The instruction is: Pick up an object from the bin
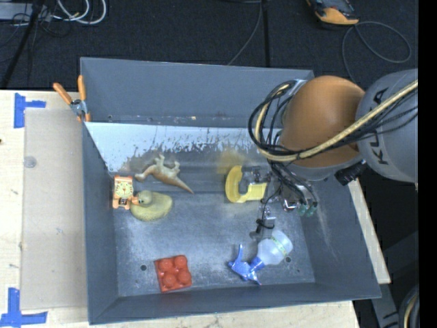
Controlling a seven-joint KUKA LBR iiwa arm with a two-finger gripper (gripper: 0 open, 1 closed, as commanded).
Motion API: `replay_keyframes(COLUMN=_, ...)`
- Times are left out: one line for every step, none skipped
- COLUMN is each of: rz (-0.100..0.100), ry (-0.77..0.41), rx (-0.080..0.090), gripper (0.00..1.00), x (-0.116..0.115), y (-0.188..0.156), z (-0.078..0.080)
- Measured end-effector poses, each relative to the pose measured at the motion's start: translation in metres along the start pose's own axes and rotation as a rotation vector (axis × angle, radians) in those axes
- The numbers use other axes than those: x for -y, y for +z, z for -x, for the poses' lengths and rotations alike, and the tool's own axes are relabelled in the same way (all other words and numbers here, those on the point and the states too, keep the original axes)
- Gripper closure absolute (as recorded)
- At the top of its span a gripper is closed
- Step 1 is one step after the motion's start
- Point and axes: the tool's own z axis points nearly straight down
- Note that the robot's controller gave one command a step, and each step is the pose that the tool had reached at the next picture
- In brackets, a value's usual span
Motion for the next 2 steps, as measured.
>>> replay_keyframes(rz=-0.001, ry=-0.06, rx=-0.004, gripper=0.0, x=0.022, y=0.056, z=-0.024)
replay_keyframes(rz=0.002, ry=-0.107, rx=-0.019, gripper=0.0, x=0.027, y=0.067, z=-0.037)
